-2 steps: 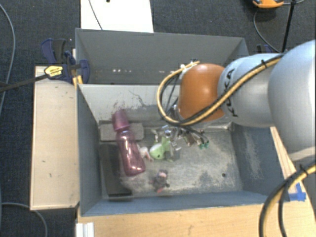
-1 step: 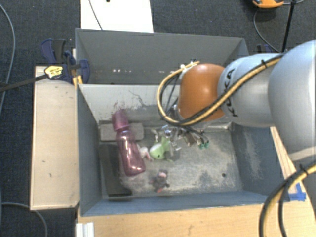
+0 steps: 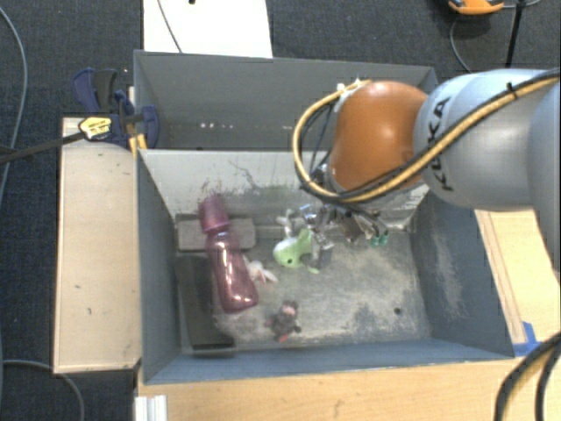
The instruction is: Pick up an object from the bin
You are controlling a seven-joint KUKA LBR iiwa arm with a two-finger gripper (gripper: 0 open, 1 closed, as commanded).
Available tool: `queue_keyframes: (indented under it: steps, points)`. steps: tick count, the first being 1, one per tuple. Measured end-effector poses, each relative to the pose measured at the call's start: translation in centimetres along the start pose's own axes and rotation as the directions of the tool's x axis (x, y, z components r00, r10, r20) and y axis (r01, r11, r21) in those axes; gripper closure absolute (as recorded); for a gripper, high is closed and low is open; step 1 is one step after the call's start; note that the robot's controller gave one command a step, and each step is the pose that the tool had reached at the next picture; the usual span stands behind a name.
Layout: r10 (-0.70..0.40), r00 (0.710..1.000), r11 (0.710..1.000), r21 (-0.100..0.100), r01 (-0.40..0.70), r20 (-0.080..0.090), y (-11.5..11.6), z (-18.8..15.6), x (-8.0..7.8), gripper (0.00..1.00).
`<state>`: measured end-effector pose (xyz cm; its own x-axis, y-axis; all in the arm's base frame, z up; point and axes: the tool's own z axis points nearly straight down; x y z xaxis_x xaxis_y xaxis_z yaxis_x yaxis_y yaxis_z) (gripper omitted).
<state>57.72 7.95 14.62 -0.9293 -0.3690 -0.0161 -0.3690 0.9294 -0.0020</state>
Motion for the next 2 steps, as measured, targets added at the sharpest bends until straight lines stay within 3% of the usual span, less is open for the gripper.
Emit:
queue_keyframes:
  steps: [1,2]
  points:
    - [0.000,1.000,1.000,0.000,0.000,0.000,0.0,0.0,0.0,1.00]
    - [0.016,1.000,1.000,0.000,-0.016,0.004,-0.6,2.4,0.0,1.00]
